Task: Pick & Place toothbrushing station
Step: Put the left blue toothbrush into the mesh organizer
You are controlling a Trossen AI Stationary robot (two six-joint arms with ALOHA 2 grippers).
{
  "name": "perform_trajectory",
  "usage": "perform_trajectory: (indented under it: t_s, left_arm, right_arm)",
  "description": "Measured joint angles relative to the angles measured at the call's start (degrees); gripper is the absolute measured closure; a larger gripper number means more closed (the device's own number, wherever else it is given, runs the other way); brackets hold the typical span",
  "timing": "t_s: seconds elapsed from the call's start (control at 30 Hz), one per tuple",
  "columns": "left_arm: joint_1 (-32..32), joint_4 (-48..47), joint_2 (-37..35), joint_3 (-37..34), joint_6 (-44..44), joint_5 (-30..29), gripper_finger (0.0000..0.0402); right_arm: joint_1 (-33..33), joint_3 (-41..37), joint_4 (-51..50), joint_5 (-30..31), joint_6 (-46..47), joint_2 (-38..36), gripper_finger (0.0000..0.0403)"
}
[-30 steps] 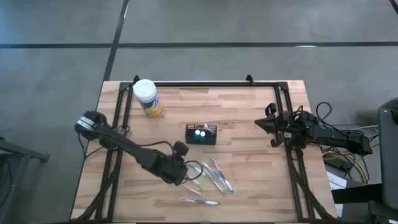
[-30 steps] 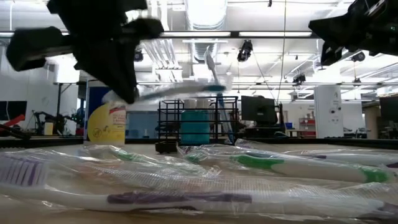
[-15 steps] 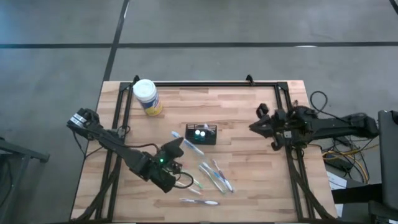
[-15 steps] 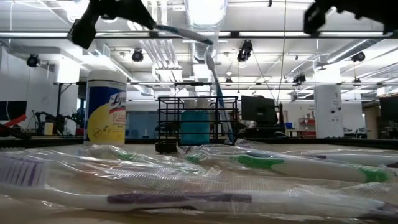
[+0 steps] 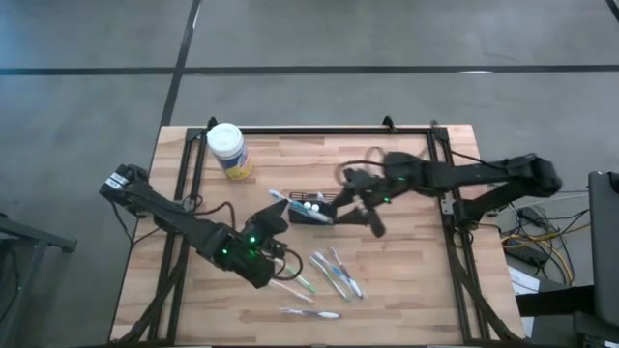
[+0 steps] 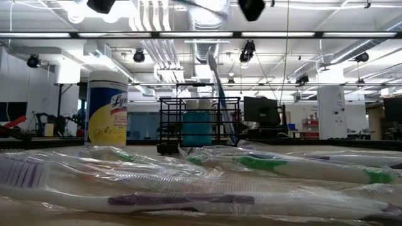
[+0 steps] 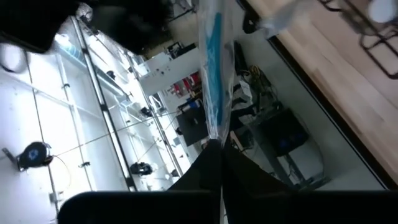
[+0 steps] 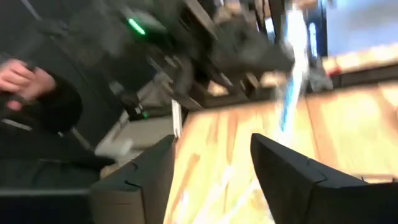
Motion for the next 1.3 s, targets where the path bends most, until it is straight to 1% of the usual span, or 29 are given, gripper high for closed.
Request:
perform_trajectory:
  t_s: [0.13, 0.27, 0.43, 0.53, 0.63, 0.7, 0.87, 1.07, 1.13, 1.3]
  left_arm:
    - [0.0, -0.8, -0.7, 2.9, 1.5, 1.0, 0.0401]
    - [-0.2, -3.2, -0.7, 4.9, 1.6, 1.2, 0.0401]
    - [-0.2, -3.7, -0.7, 5.2, 2.0, 1.2, 0.0401]
    - [-0.1, -3.6, -0.7, 5.3, 2.0, 1.3, 0.0401]
    - [-0.1, -3.7, -0.7, 5.4, 2.1, 1.3, 0.0401]
    - [-0.1, -3.6, -0.7, 5.7, 2.0, 1.2, 0.0401]
    - [-0.3, -3.6, -0.7, 6.2, 1.9, 1.1, 0.0401]
    - [-1.1, -4.4, -0.7, 8.2, 1.4, 0.9, 0.0401]
    - [-1.2, -4.6, -0.7, 9.1, 1.4, 1.0, 0.0401]
    - [-2.1, -5.2, -0.7, 11.0, 1.4, 0.9, 0.0401]
  right_arm:
    - [-0.6, 11.1, -8.2, -3.6, 0.1, 8.1, 0.0172]
    - [-1.8, 21.7, -19.4, -4.2, -1.6, 13.4, 0.0165]
    - [-2.2, 31.3, -29.6, -5.9, -3.1, 19.2, 0.0168]
    - [-2.0, 35.2, -34.7, -6.2, -4.5, 22.5, 0.0175]
    - [-2.1, 37.9, -37.8, -6.2, -6.0, 25.6, 0.0185]
    - [-2.2, 39.3, -37.7, -6.2, -6.7, 27.1, 0.0191]
    - [-2.1, 41.9, -37.6, -6.3, -9.3, 28.4, 0.0194]
    - [-2.4, 43.3, -36.3, -6.0, -12.0, 26.2, 0.0192]
    - [-2.3, 43.2, -35.0, -4.4, -11.8, 25.0, 0.0191]
    - [-2.8, 42.7, -36.7, -1.2, -12.3, 23.6, 0.0191]
